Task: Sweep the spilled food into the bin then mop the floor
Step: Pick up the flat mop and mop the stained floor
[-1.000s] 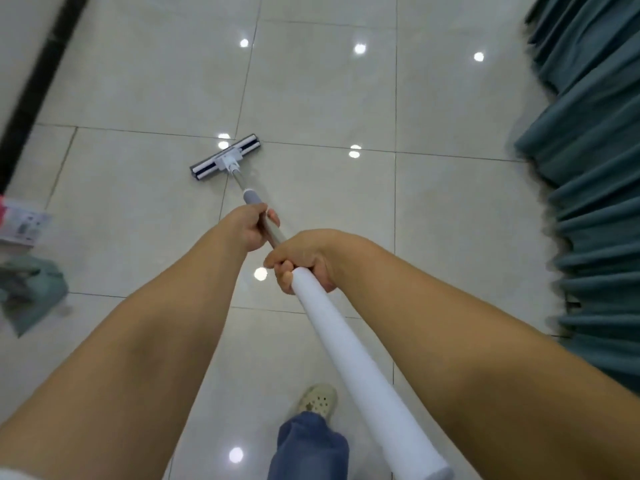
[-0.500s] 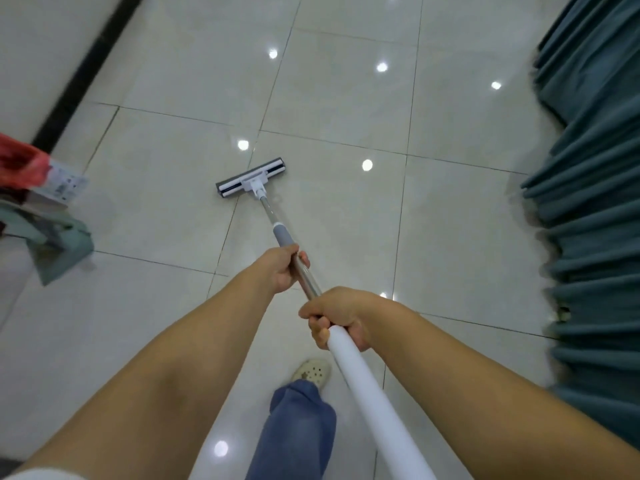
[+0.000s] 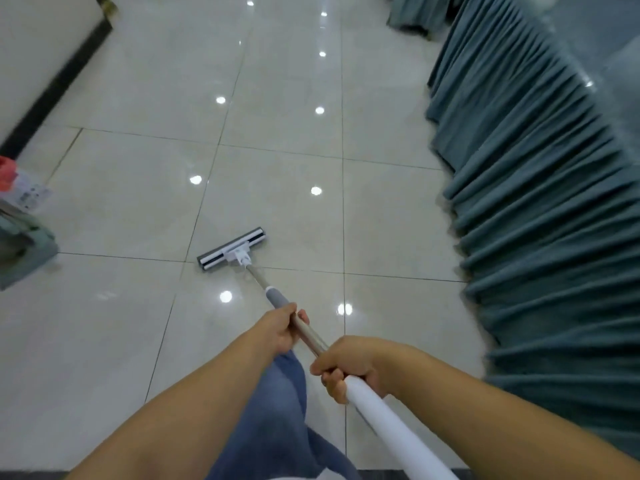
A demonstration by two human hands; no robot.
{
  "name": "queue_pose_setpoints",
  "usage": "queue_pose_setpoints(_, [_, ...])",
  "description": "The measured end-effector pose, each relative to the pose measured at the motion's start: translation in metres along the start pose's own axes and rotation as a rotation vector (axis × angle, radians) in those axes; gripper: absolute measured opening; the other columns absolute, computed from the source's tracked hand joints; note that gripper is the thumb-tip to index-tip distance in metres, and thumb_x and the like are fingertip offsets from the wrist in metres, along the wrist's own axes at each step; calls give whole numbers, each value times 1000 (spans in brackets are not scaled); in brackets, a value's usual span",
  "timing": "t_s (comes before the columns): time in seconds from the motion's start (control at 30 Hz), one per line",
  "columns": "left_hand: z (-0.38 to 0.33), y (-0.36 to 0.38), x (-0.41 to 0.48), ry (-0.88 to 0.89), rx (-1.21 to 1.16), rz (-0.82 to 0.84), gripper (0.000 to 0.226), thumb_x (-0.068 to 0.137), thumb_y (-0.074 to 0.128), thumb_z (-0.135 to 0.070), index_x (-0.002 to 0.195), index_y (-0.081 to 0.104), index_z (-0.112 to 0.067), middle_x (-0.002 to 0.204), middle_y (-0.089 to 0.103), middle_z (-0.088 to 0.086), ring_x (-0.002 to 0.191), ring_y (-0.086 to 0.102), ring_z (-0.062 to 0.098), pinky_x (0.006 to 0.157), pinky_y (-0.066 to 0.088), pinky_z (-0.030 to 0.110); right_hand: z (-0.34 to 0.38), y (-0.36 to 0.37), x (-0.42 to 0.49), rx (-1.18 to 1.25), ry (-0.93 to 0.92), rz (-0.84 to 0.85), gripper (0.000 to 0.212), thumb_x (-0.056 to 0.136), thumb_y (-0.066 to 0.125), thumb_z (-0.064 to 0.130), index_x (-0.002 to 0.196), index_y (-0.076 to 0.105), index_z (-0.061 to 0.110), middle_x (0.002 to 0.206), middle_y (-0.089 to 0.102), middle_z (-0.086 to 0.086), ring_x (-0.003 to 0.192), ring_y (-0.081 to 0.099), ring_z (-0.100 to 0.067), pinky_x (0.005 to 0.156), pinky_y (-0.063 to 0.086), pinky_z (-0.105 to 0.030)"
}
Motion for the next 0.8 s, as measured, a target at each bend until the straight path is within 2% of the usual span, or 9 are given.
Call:
queue_pose_setpoints(0.17, [56,-27,-46,-1,-35,-7,12,97,46,-10,86,43,-5,69,45,10,57,46,16,38,51,23,-66,27,-24,14,-3,-5,11,92,60,15,87,53,7,60,51,-1,46,45,-5,51,45,-14])
queue_pose_setpoints(0.33, [63,-32,-90,66,-30,-20,15,99,43,-12,86,43,-3,72,46,10,60,47,16,36,50,22,-77,49,-37,59,-54,37,14,93,59,17,84,53,9,56,53,0,40,49,-5,46,49,-13])
queue_pose_setpoints(0.4, [57,-32,-112,103,-10,-29,20,100,41,-13,84,44,-2,74,49,11,67,53,19,52,56,26,-70,59,-41,124,-73,54,24,96,55,19,75,51,8,48,52,-2,34,49,-7,40,49,-15])
queue_pose_setpoints(0.43, [54,-33,-121,127,59,-46,20,100,41,-14,85,46,-1,75,52,13,70,55,20,62,55,27,-66,62,-45,188,-88,44,26,97,54,20,75,50,7,46,51,-3,31,49,-8,37,49,-17])
queue_pose_setpoints(0.5, [47,-42,-130,236,313,-134,16,98,43,-11,92,53,0,81,57,15,67,57,21,60,56,25,-59,65,-55,324,-135,14,23,97,52,23,84,51,4,47,52,-8,31,49,-13,34,47,-18])
queue_pose_setpoints(0.57, [36,-54,-132,490,697,-231,21,92,42,-8,109,55,-7,93,60,10,70,58,20,59,56,29,-53,61,-64,436,-204,5,26,97,49,27,98,52,1,57,56,-14,34,53,-17,37,50,-21])
queue_pose_setpoints(0.63, [28,-57,-136,780,1058,-192,31,86,46,-7,112,56,-21,99,58,1,81,57,18,65,49,26,-48,54,-77,546,-291,14,40,98,45,33,113,52,-4,80,63,-25,42,60,-24,44,57,-27])
queue_pose_setpoints(0.73, [21,-42,-147,1016,1232,-39,40,84,61,-10,120,55,-26,111,51,-5,100,51,9,83,45,20,-40,54,-102,759,-456,68,47,99,46,31,116,48,-12,113,58,-35,67,69,-39,57,61,-43])
queue_pose_setpoints(0.8, [9,-32,-152,1104,1269,8,41,83,67,-19,122,55,-28,117,51,-7,109,48,9,92,47,26,-34,59,-112,894,-679,145,49,82,73,13,112,45,-13,127,49,-36,77,68,-50,56,60,-48])
Point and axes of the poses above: each hand's wrist, its own x-axis towards the middle knuckle, its own y-axis out of the palm, z = x × y, the point moved 2 cm from there along x, towards the middle knuckle
